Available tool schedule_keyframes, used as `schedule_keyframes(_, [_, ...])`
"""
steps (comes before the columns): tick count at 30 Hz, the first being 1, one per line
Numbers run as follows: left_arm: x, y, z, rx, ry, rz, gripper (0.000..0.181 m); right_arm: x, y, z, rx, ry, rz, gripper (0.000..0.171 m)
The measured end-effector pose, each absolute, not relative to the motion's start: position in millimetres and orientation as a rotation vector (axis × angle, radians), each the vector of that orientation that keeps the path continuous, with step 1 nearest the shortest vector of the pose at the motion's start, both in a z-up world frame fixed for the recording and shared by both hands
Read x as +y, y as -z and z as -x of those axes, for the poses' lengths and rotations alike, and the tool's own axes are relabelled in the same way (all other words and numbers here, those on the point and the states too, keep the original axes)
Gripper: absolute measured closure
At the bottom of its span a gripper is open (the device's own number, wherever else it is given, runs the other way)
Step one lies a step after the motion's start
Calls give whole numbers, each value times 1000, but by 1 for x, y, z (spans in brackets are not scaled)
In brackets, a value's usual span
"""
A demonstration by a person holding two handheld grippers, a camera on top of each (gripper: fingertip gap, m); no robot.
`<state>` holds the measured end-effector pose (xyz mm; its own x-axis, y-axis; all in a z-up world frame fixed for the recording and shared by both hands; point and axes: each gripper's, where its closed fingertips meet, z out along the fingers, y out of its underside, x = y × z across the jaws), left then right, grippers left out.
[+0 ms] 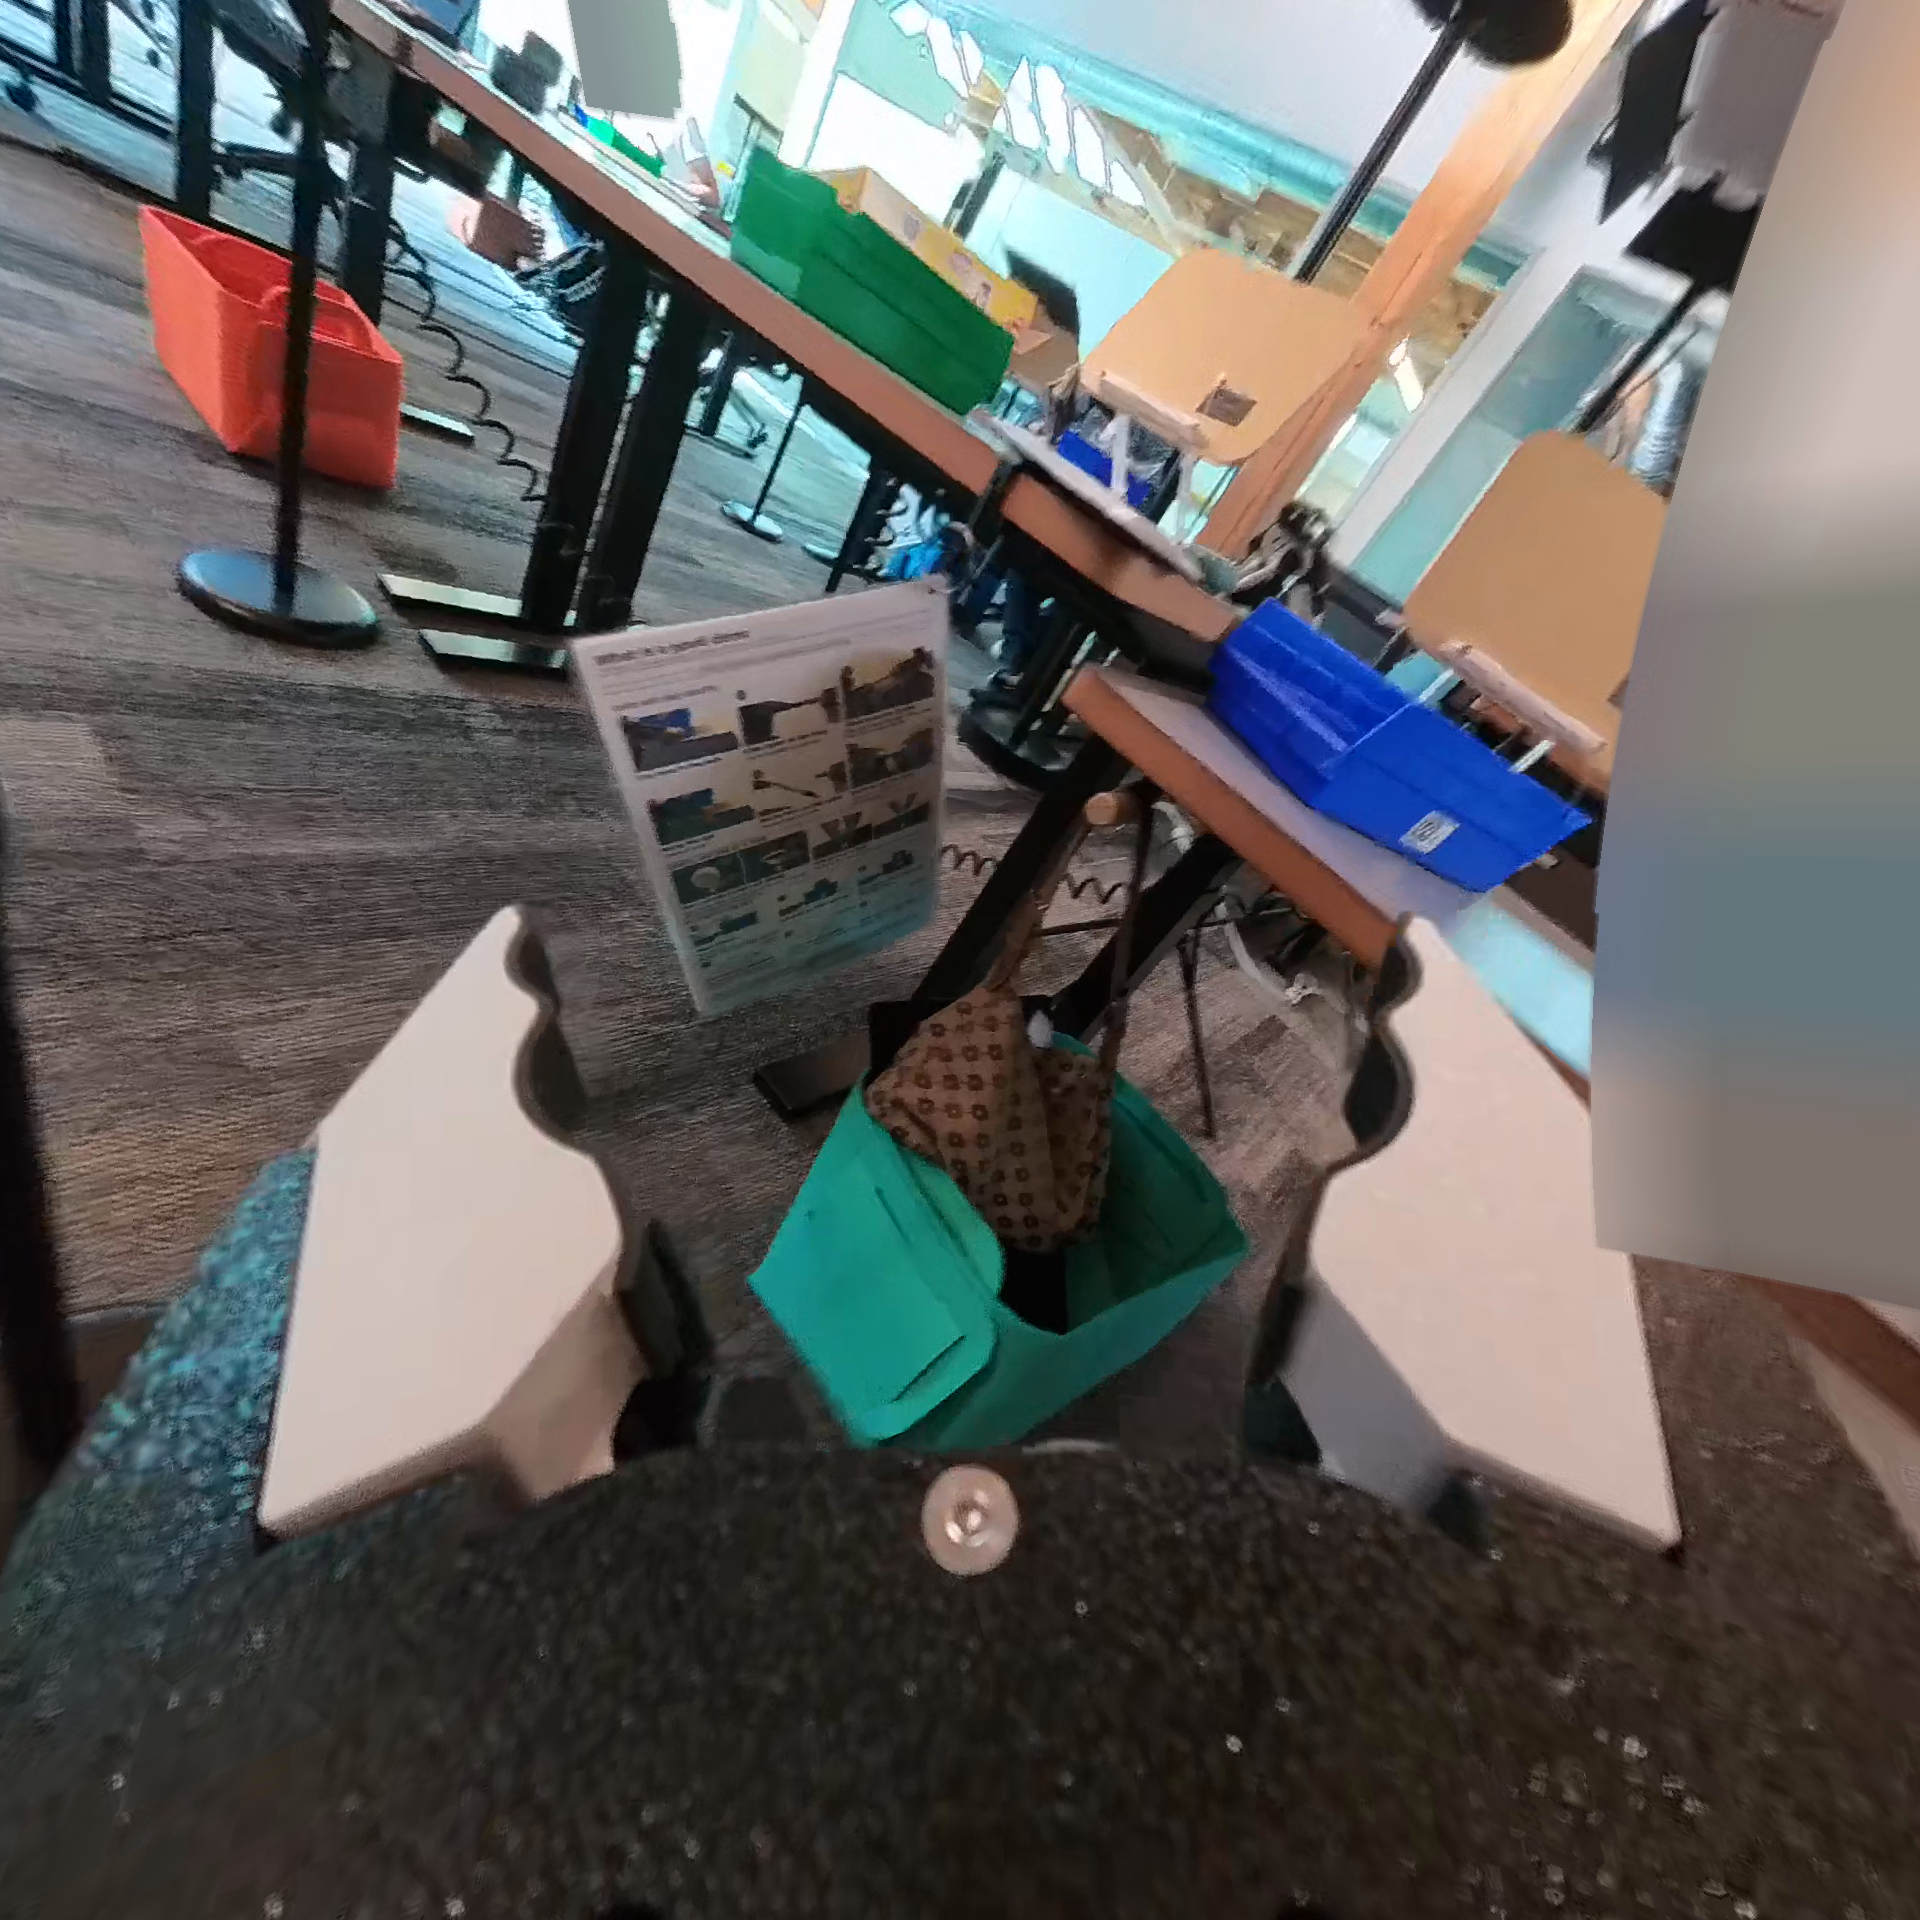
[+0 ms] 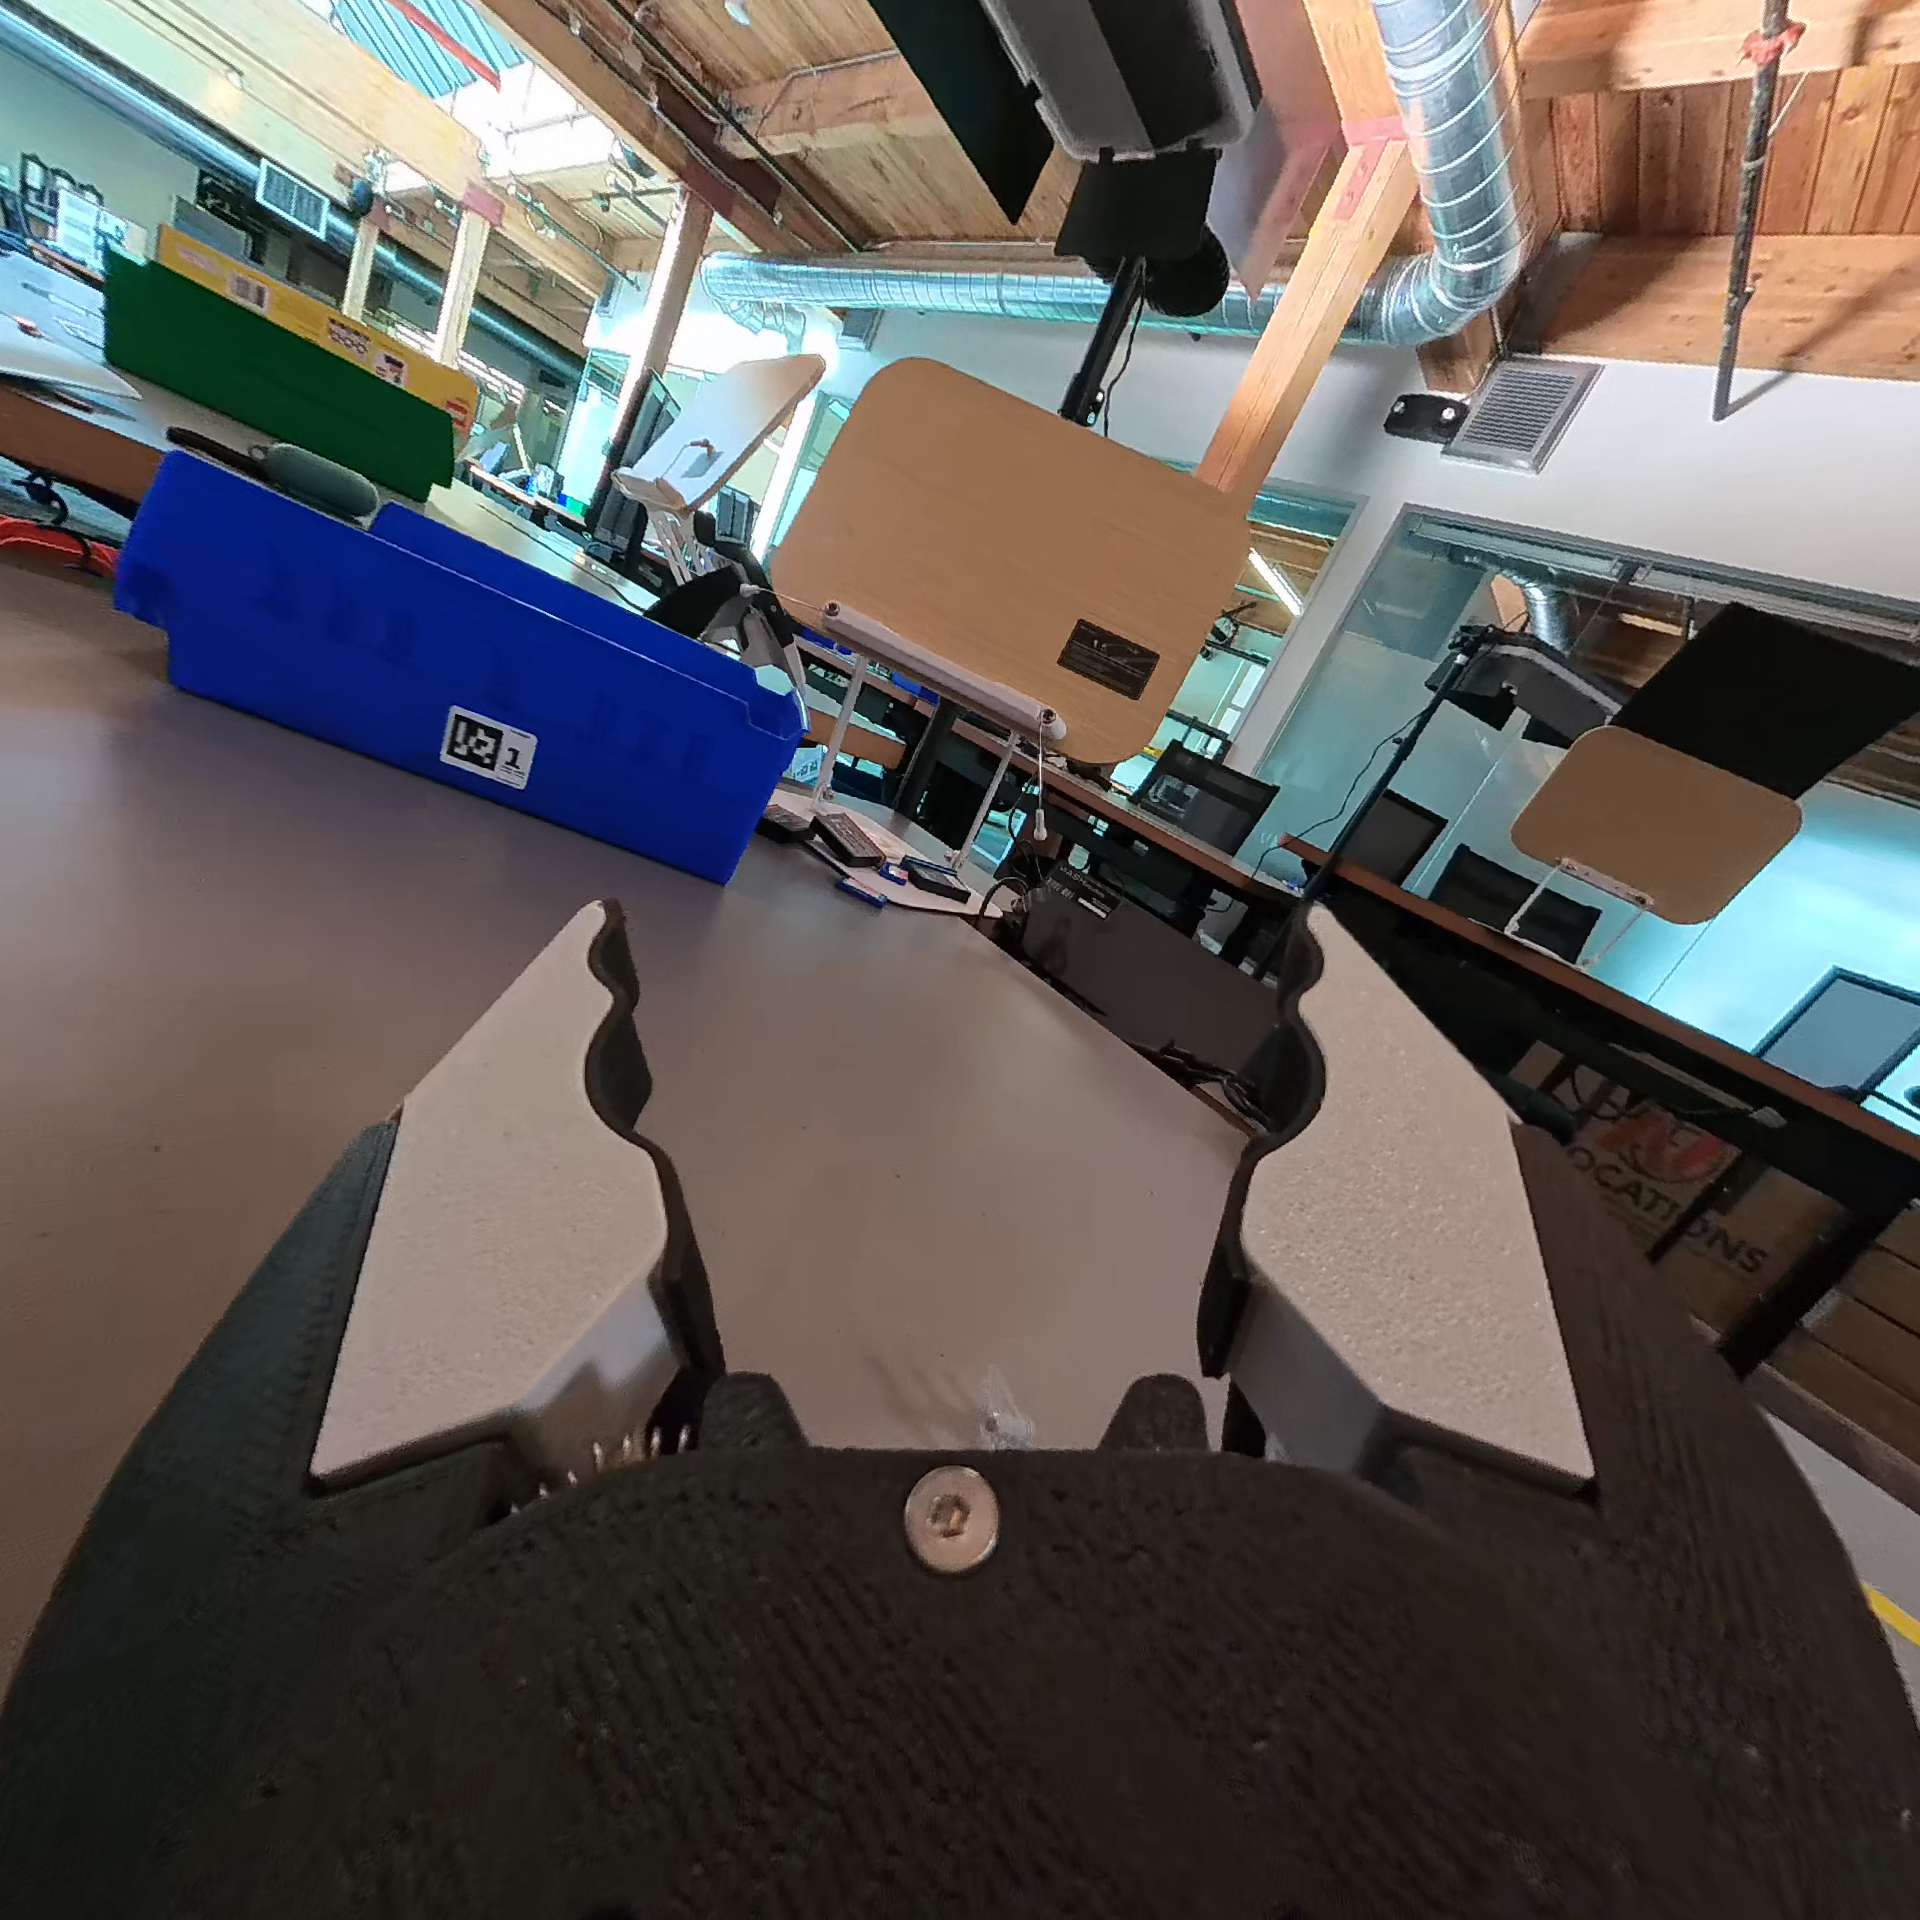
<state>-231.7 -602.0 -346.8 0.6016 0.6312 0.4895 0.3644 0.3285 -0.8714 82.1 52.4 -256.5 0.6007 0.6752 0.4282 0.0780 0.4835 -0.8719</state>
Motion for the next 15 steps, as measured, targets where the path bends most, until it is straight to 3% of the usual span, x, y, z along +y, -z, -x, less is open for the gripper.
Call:
schedule_keyframes(6, [-587, 359, 253, -778, -543, 1621, 22, 45, 231, -101, -781, -363, 928, 50])
schedule_keyframes(11, [-445, 304, 268, -261, -557, 1697, 22, 51, 203, -134, -698, -233, 880, 51])
schedule_keyframes(15, [-329, 262, 253, -61, -217, 1588, 22, 68, 206, -154, -766, -285, 1030, 52])
